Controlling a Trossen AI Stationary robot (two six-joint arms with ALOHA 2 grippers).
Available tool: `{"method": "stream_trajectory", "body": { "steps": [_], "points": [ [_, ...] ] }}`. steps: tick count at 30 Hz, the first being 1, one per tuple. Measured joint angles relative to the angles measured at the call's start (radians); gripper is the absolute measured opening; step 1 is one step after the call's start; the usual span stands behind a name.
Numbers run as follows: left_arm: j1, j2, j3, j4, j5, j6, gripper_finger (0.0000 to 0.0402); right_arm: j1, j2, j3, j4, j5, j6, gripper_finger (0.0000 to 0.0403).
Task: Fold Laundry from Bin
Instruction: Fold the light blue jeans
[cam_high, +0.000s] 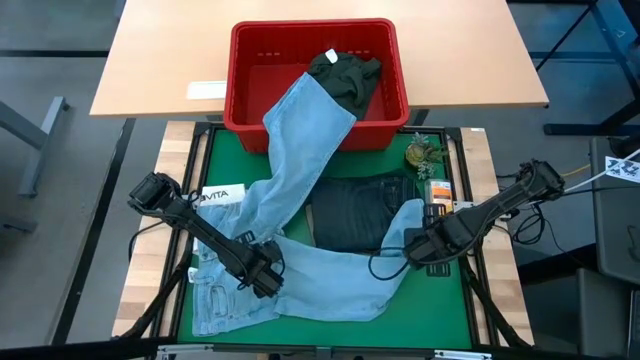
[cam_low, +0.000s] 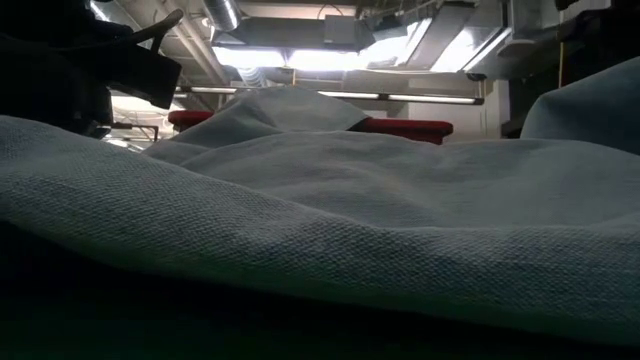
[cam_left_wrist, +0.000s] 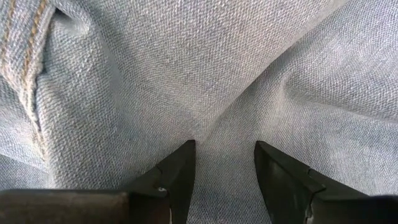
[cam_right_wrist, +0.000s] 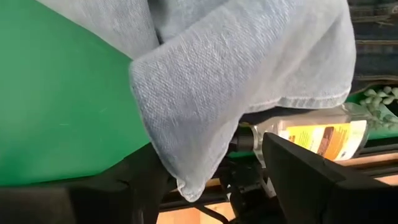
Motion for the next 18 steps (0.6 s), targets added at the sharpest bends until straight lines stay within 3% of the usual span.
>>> {"method": "stream_trajectory", "body": {
  "steps": [6,9,12,14,18],
  "points": [
    [0.0,0.0,0.0,0.0,0.0,0.0,0.0158,0.0,0.038,0.0,0.0,-0.002,-0.027,0.0211],
    [0.0,0.0,0.0,0.0,0.0,0.0,0.0158,0.0,0.052,0.0,0.0,-0.014,-0.033,0.0155],
    [0.0,0.0,0.0,0.001,0.0,0.0,0.0158,0.0,0.058,0.0,0.001,-0.047,-0.047,0.0073],
    [0.0,0.0,0.0,0.001,0.0,0.0,0.0158,0.0,0.058,0.0,0.001,-0.085,-0.055,0.0022],
    [0.0,0.0,0.0,0.002,0.0,-0.001,0.0158,0.008,0.058,0.0,-0.005,-0.304,-0.074,0.0016]
  ]
}}
